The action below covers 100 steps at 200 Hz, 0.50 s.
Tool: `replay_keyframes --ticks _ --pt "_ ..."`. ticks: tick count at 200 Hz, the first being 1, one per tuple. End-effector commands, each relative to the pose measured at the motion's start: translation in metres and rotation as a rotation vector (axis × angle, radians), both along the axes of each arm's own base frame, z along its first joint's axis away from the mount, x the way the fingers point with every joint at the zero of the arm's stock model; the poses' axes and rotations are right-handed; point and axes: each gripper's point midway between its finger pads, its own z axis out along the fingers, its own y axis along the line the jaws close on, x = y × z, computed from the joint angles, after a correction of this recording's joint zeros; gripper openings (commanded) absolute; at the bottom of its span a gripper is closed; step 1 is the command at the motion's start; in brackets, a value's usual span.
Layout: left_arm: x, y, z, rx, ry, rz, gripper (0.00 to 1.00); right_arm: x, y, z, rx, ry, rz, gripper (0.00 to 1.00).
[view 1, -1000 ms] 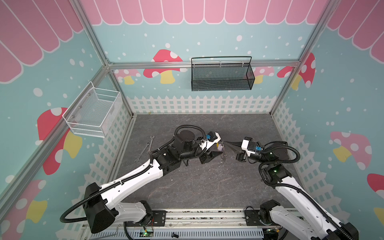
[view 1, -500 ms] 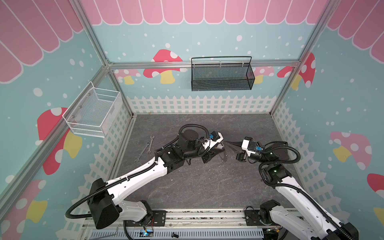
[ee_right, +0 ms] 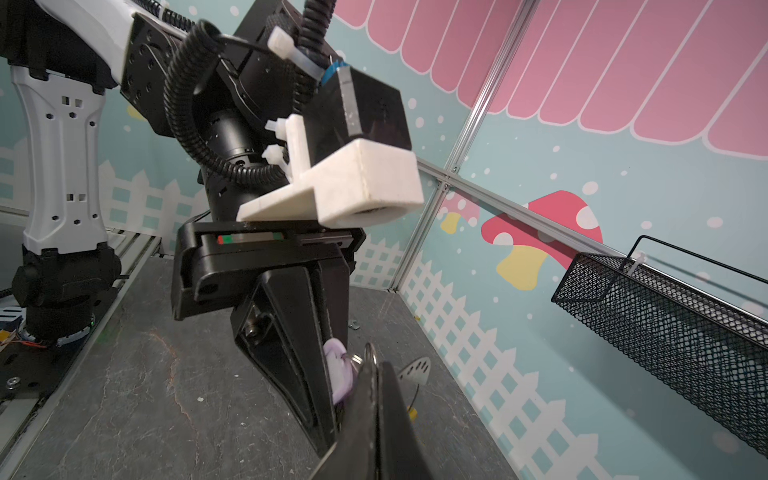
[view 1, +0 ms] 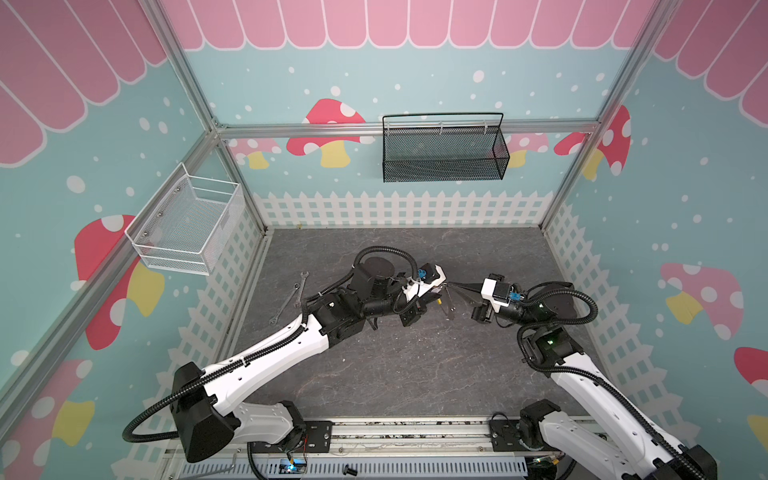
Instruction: Put the keys on the keyring
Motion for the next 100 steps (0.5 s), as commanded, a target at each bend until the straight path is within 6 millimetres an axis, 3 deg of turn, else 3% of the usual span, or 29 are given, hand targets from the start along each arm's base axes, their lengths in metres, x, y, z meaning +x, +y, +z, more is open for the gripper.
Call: replay_keyframes --ticks 1,47,73,100 --pt "0.002 0.012 0.017 0.051 -0.081 0.038 0.05 0.000 0.002 0.001 -0.010 -0.004 0.008 0.00" --pt "0.011 0.030 0.019 0.210 -0.179 0.073 0.00 0.005 0.000 -0.011 -0.033 0.018 -0.027 0.00" --pt "0.011 0.034 0.000 0.318 -0.143 0.053 0.00 0.014 -0.001 -0.025 -0.050 0.049 -0.063 0.00" --pt "0.010 0.024 -0.024 0.375 -0.055 0.011 0.00 0.024 -0.003 -0.046 -0.062 0.106 -0.102 0.00"
